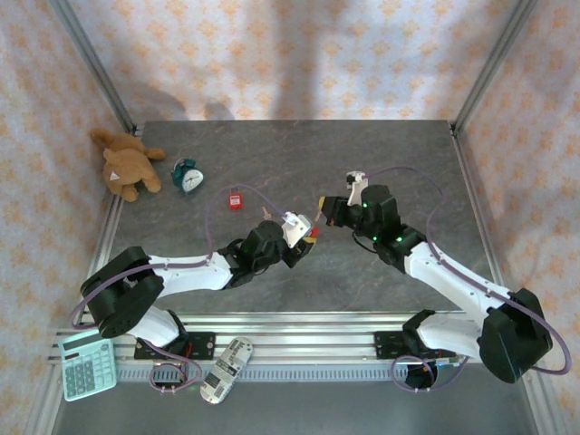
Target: Unlock with the key
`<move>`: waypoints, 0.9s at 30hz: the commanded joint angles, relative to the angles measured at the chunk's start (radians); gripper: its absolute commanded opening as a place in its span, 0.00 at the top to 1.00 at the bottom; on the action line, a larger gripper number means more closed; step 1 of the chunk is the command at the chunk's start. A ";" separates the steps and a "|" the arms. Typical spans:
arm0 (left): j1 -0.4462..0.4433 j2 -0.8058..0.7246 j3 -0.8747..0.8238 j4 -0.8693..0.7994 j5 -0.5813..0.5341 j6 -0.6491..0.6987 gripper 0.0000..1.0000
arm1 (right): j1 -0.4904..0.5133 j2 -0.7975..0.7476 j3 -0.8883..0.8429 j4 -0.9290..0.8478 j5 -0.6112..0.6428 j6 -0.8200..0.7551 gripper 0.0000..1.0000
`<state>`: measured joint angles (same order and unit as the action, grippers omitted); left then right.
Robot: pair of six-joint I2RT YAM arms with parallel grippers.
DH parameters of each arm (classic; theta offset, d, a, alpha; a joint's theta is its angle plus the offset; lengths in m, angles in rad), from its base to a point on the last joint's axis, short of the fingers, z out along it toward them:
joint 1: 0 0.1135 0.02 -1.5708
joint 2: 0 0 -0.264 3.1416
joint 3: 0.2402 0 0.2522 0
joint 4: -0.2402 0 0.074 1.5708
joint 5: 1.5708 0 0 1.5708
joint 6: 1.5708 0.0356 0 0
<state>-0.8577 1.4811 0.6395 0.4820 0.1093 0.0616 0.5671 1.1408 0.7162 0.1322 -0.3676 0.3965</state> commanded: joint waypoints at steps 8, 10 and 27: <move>-0.009 -0.015 0.025 -0.006 -0.048 0.029 0.67 | 0.016 -0.001 -0.032 0.048 0.010 0.026 1.00; -0.009 -0.016 0.029 -0.006 -0.046 0.028 0.67 | 0.022 -0.001 -0.042 0.050 0.013 0.024 1.00; -0.009 -0.013 0.037 -0.005 -0.024 -0.004 0.68 | 0.039 0.012 -0.066 0.063 0.050 0.014 1.00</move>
<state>-0.8577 1.4811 0.6445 0.4599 0.0898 0.0700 0.5964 1.1458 0.6701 0.1593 -0.3508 0.4110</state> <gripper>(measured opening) 0.336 0.046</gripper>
